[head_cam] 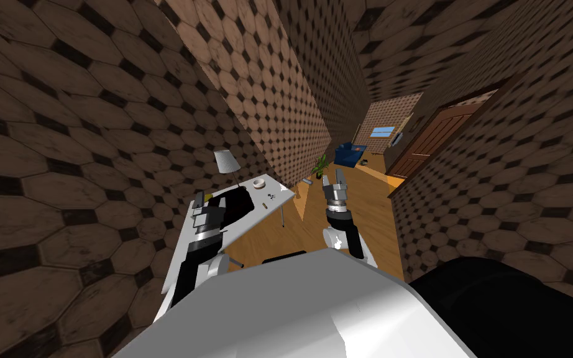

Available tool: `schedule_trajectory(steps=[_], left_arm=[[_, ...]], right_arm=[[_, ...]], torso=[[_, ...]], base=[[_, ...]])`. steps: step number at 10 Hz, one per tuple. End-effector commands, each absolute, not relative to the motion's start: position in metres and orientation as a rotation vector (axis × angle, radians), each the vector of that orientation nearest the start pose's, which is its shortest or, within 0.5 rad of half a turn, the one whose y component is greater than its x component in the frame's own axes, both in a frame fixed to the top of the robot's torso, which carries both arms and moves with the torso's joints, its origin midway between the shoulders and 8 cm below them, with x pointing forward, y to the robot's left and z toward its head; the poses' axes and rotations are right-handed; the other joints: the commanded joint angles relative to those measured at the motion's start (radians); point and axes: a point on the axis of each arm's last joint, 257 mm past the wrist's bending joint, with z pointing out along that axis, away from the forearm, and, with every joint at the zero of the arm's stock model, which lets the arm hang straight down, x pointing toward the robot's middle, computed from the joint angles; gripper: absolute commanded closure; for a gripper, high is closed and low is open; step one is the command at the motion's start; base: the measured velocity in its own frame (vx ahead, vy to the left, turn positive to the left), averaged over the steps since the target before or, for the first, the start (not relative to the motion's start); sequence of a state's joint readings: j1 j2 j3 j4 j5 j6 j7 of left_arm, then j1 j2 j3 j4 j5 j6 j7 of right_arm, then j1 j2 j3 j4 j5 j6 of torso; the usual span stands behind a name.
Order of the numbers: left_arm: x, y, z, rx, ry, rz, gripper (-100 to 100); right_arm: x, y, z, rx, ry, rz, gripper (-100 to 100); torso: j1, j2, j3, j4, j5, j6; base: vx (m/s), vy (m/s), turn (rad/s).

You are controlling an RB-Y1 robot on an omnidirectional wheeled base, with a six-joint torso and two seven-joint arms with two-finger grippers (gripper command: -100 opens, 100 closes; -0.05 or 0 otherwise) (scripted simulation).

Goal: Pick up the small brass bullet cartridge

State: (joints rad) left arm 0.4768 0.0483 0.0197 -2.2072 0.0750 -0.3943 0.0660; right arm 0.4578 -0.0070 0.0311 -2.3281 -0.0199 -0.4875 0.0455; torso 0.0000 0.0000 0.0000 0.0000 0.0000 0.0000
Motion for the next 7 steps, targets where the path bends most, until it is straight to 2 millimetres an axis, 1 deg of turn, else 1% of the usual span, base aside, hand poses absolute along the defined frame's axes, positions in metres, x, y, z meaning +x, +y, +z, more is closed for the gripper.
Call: schedule_trajectory(steps=[1,3,5,6,7], left_arm=[[0.373,0.297,-0.032,-0.829,0.735,-1.354,-100],[0.371,0.300,-0.046,-0.840,0.793,-1.351,-100],[0.368,0.306,-0.067,-0.870,0.858,-1.348,-100],[0.368,0.305,-0.067,-0.861,0.870,-1.347,-100],[0.366,0.309,-0.079,-0.879,0.910,-1.344,-100]], right_arm=[[0.339,-0.264,0.057,0.593,0.565,1.336,0],[0.339,-0.264,0.057,0.593,0.565,1.336,0],[0.339,-0.264,0.057,0.593,0.565,1.336,0],[0.339,-0.264,0.057,0.593,0.565,1.336,0],[0.339,-0.264,0.057,0.593,0.565,1.336,0]], torso=[[0.000,0.000,0.000,0.000,0.000,0.000],[0.001,0.000,0.000,0.000,0.000,0.000],[0.002,0.000,0.000,0.000,0.000,0.000],[0.001,0.000,0.000,0.000,0.000,0.000],[0.001,0.000,0.000,0.000,0.000,0.000]], base=[[0.001,0.004,-0.066],[-0.001,0.015,-0.087],[0.000,0.013,-0.106],[0.002,0.011,-0.028],[0.004,0.004,-0.055]])
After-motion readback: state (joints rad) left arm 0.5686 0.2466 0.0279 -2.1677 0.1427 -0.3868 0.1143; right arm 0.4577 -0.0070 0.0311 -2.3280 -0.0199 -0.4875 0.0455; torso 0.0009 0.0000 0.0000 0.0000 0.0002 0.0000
